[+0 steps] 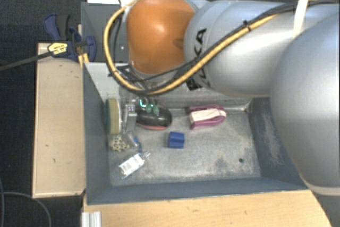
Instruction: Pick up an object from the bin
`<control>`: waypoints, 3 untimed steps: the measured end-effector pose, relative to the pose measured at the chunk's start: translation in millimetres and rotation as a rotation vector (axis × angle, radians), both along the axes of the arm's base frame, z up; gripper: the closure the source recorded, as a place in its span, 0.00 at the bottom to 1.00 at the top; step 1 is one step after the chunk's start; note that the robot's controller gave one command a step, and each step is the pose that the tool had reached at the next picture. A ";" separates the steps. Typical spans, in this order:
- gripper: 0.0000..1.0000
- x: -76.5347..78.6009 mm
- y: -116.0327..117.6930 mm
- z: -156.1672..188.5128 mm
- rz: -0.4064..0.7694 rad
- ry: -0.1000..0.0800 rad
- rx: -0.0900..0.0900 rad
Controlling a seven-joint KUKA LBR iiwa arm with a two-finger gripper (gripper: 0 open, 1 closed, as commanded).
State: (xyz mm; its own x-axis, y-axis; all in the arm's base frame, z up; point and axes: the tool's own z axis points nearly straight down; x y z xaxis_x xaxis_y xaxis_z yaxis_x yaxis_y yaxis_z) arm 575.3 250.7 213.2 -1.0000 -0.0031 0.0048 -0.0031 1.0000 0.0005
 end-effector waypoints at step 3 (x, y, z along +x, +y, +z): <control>0.00 2.9 -198.1 -141.2 0.298 -0.015 0.003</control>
Offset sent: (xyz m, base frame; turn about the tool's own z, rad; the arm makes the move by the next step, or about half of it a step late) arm -0.0034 -0.0632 -0.1432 -0.1235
